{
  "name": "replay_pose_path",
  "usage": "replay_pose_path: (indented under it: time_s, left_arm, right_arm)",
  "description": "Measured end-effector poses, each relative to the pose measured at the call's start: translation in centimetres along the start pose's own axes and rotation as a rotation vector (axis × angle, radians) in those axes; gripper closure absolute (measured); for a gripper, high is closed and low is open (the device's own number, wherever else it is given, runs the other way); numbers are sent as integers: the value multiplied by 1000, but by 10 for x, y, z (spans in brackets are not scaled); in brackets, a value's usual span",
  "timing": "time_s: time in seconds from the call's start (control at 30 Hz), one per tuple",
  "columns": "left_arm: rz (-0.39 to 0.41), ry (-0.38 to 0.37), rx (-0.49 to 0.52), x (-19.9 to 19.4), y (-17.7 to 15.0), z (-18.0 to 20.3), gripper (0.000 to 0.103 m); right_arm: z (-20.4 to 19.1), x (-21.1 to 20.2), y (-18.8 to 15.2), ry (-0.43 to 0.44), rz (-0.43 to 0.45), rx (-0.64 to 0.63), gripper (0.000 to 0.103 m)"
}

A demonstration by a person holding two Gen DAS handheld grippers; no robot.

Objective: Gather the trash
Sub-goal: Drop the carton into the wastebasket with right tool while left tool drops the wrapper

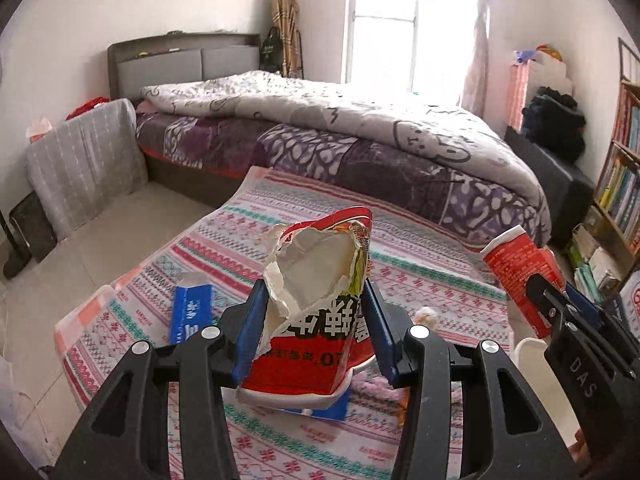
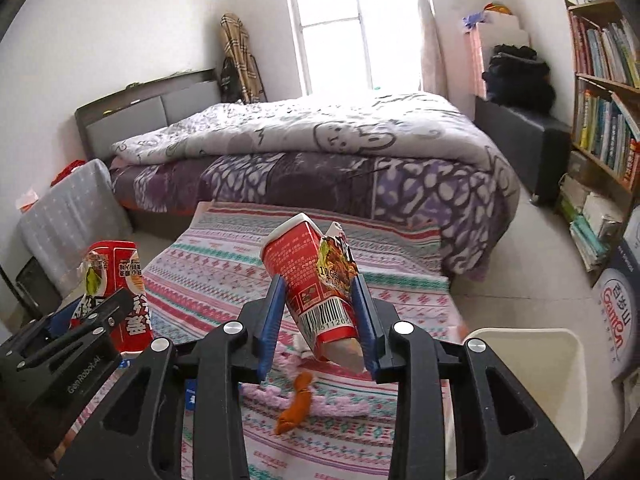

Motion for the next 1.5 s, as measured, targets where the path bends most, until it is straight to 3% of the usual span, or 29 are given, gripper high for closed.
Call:
replay_pose_path:
  time_s: [0.8,1.37,1.5]
  left_arm:
    - [6,-110,81,2,-6,88,55]
    - [-36,-227,217,12,-34,185,55]
    - [-47,-263,244,12,-41,210,55]
  right_arm:
    - [91,-14,2,-136,17,78,68]
    - [204,-22,-10,-318,-37,227,67]
    - [233,-28,-13,-356,-41,274,60]
Point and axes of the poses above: each gripper's, at about its wrist camera, not at the fingertips, and x roughly the way its jaws point, z to its right, y to its top, the point moved 7 cm from there along x, roughly the way its jaws point, and after that the axes turned 8 degrees about -y, right-handed, at the moved point
